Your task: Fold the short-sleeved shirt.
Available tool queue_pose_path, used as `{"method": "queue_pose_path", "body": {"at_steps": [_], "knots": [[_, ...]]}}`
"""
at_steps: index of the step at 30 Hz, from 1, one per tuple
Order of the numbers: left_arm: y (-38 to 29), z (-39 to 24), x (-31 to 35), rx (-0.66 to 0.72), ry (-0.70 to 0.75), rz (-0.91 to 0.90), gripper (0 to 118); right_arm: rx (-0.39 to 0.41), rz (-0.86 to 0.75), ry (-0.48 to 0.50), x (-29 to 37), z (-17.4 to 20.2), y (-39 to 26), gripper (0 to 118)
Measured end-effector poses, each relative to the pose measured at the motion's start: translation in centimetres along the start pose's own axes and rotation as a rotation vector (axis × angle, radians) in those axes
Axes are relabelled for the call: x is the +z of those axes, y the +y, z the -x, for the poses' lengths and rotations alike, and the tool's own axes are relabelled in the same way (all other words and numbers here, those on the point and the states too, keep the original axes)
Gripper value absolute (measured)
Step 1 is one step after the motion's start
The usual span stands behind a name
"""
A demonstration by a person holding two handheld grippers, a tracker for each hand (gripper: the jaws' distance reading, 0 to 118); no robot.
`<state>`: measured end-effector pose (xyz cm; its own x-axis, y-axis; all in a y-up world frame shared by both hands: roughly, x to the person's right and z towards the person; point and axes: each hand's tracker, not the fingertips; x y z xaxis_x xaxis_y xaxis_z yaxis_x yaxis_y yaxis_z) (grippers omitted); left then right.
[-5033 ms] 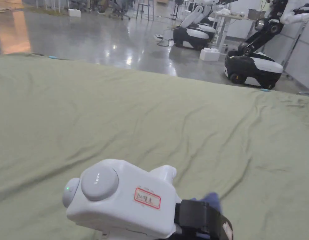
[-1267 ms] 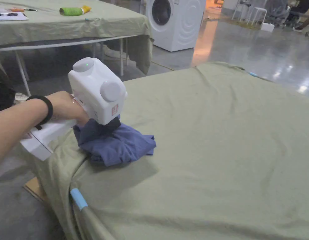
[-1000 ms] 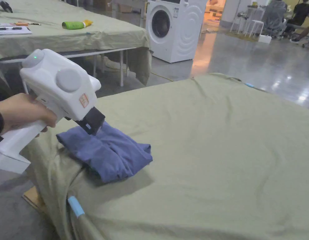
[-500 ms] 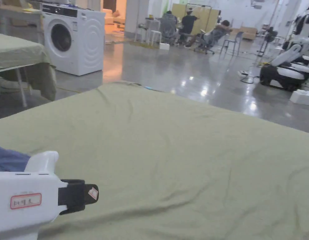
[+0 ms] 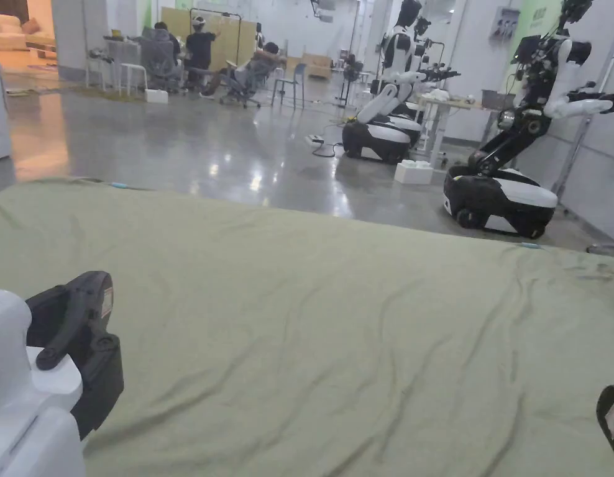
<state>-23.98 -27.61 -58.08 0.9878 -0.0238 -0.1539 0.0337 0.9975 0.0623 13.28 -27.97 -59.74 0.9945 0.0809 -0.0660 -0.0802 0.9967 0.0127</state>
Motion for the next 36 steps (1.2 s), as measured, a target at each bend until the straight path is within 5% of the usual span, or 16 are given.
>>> {"method": "queue_pose_path", "body": {"at_steps": [5,9,10,11,12,13,15,21,28,36], "knots": [[-2.1,1.7,0.1,0.126,-0.024,0.126,0,0.016,-0.043,0.017,0.4,1.9,-0.9,2],[-2.8,2.6,-0.3,0.065,-0.018,0.186,0,0.033,-0.091,0.025,0.5,3.0,-1.4,3],[-2.9,2.7,-0.3,0.037,-0.016,0.198,2,0.049,-0.111,0.025,0.5,3.2,-1.5,18],[-3.1,2.7,-0.3,0.019,0.004,0.197,34,0.049,-0.113,0.024,0.5,3.3,-1.4,37],[-3.2,2.4,-0.5,0.015,0.008,0.191,80,0.047,-0.11,0.025,0.5,3.4,-1.2,60],[-3.3,2.5,-0.6,0.019,0.007,0.191,116,0.04,-0.108,0.031,0.3,3.3,-1.0,91],[-3.4,2.5,-0.9,0.032,-0.015,0.224,118,0.021,-0.106,0.032,0.0,3.3,-0.9,118],[-2.1,1.8,-1.8,0.063,-0.038,0.184,118,0.023,-0.127,0.003,-0.1,3.0,-0.5,118],[-2.2,2.3,-2.2,0.323,-0.132,0.351,118,-0.012,-0.098,-0.017,-0.3,2.0,-0.6,118],[-1.8,0.2,-2.0,0.111,0.011,0.347,118,-0.003,-0.067,-0.016,-0.6,1.8,-1.0,118]]}}
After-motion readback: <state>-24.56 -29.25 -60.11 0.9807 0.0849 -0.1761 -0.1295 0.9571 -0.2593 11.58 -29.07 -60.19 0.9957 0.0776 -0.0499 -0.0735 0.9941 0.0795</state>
